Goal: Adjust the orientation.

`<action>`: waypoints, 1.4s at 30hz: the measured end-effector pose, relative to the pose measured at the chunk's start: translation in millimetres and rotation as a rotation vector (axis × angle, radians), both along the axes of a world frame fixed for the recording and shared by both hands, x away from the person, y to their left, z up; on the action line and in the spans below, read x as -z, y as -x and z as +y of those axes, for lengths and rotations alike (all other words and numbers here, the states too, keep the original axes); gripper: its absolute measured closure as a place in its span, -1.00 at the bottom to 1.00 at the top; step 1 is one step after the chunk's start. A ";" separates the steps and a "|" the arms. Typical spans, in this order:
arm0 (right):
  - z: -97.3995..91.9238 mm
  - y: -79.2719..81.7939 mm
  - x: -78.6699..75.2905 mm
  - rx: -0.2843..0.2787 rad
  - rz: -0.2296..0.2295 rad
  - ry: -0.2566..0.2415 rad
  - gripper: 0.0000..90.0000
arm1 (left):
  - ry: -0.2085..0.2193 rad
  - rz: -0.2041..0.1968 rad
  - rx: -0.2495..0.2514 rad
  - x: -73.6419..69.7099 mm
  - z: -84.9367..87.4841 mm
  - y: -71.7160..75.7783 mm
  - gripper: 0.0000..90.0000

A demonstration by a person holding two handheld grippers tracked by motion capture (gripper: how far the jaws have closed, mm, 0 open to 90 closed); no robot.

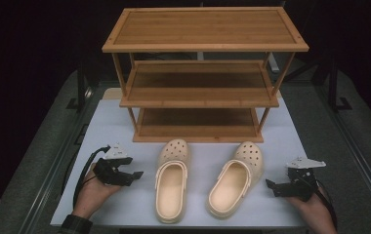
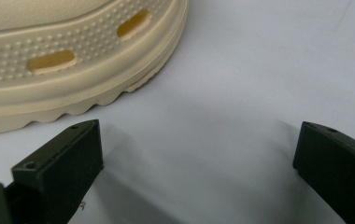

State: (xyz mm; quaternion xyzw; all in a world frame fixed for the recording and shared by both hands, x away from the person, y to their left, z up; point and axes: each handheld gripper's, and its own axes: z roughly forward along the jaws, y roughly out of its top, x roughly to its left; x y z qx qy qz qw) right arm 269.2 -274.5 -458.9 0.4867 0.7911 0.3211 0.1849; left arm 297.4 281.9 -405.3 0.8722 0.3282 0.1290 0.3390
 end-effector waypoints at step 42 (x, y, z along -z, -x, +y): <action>-20.7 -5.9 -26.1 0.021 0.010 -0.057 -0.35 | 0.000 -0.012 -0.128 44.7 63.4 38.6 -1.00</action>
